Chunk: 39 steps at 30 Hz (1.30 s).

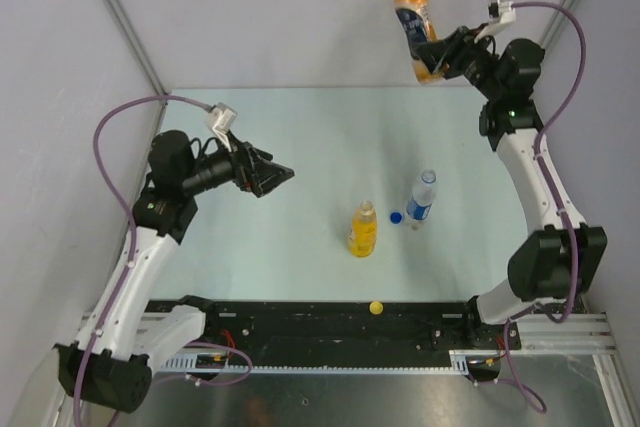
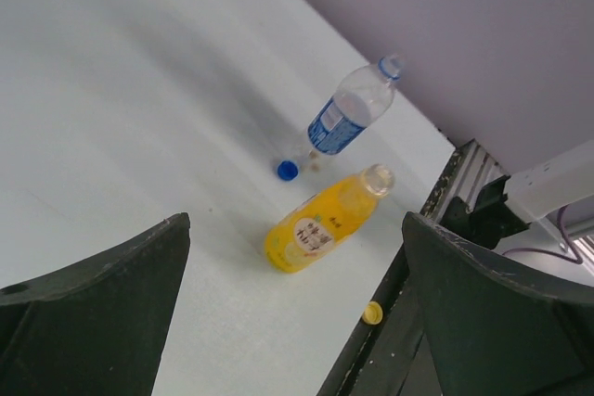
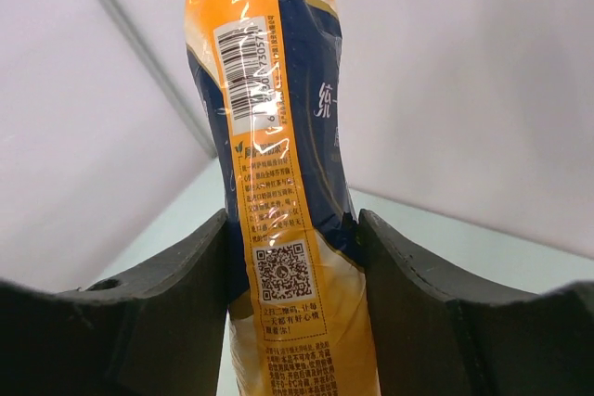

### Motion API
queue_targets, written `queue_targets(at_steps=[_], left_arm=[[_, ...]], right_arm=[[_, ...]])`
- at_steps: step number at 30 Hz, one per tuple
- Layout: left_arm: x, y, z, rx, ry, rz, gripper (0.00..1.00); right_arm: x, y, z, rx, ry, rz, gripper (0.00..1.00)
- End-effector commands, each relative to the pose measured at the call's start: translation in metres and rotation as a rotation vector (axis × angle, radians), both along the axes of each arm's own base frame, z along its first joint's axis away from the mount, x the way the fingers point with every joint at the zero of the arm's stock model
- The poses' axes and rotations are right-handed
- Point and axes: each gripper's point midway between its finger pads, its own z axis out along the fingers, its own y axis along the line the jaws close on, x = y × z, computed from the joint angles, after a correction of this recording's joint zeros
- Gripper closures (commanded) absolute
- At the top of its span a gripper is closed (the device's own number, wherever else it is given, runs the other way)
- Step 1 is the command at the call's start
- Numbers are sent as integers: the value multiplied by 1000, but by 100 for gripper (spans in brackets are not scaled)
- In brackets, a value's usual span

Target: Unscrew the bottle caps

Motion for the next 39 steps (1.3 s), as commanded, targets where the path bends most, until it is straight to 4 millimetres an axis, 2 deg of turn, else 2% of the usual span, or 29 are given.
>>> queue_targets(at_steps=[1,5,10,15,20,25,30,34,39], left_arm=[[-24,0,57,-82,-94,-20,0],[-38,-1,89,-148,-127,-30,1],[-53,-12,123,-280,-160,-70,1],[-55,-23,139,-404,-200,-83,1],[-49,-41,143,-419,-206,-99,1],[-42,-61,140,-417,-204,-118,1],[-31,-79,125,-398,-181,-144,1],[-20,-91,111,-385,-144,-151,1],[-9,-100,102,-383,-121,-140,1]], right_arm=[[-52,31,16,116,-5,162,44],[-95,67,22,102,1,257,44],[-143,98,31,132,-7,334,43],[-188,117,38,253,7,432,42],[-215,123,33,380,54,488,42],[-231,127,25,456,87,557,42],[-244,131,16,505,100,618,41],[-251,137,-2,544,139,652,41],[-255,142,-19,554,166,673,42]])
